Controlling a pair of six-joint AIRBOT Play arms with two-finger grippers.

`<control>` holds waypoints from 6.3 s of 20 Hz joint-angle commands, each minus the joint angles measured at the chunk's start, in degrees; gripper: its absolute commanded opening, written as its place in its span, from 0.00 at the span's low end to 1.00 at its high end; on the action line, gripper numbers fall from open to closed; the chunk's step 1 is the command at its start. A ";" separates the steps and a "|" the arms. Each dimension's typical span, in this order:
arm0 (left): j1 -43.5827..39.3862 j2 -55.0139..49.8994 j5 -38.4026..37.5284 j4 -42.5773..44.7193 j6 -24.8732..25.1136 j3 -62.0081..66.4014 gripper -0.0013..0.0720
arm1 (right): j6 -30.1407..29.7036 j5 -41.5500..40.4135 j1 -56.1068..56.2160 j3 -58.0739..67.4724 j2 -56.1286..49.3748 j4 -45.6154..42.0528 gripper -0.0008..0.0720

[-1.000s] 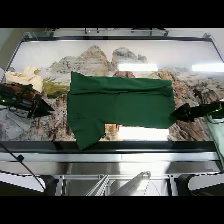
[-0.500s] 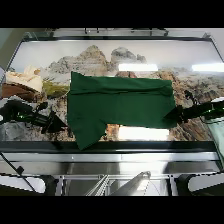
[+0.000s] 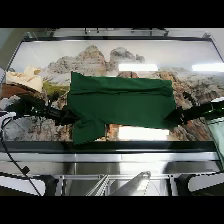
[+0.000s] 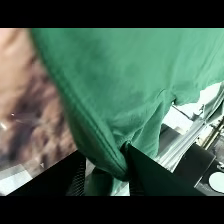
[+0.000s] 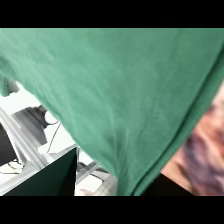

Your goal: Fold the shirts.

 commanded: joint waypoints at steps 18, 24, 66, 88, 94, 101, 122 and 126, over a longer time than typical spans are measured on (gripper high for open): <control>1.51 -1.64 6.23 -0.81 1.46 0.24 0.90 | 0.98 1.31 -0.07 0.07 0.04 0.61 0.33; -2.03 -5.20 5.22 -3.78 2.32 3.58 0.48 | 1.09 1.27 -0.07 0.07 0.02 0.55 0.33; 0.74 -27.67 25.55 -4.00 -16.48 64.81 0.05 | -8.02 -26.36 4.39 8.74 0.02 27.80 0.05; 3.34 -25.07 8.98 -6.86 -9.49 63.87 0.99 | -0.39 -20.13 0.87 15.08 -0.68 5.88 0.97; 4.70 -17.07 9.20 -6.84 -9.49 57.42 0.96 | 3.69 -16.96 -5.18 16.15 4.46 3.87 0.97; -7.02 -19.10 11.17 -6.43 -8.57 58.77 0.05 | 10.45 -16.61 -2.60 16.13 -3.10 2.25 0.97; -35.82 -30.29 -9.66 14.88 -20.31 61.42 0.03 | 10.71 -8.22 3.26 17.66 -2.47 7.78 0.05; -38.40 -31.32 -6.97 14.01 -22.82 61.35 0.03 | 9.92 -4.20 2.01 20.72 1.79 8.61 0.05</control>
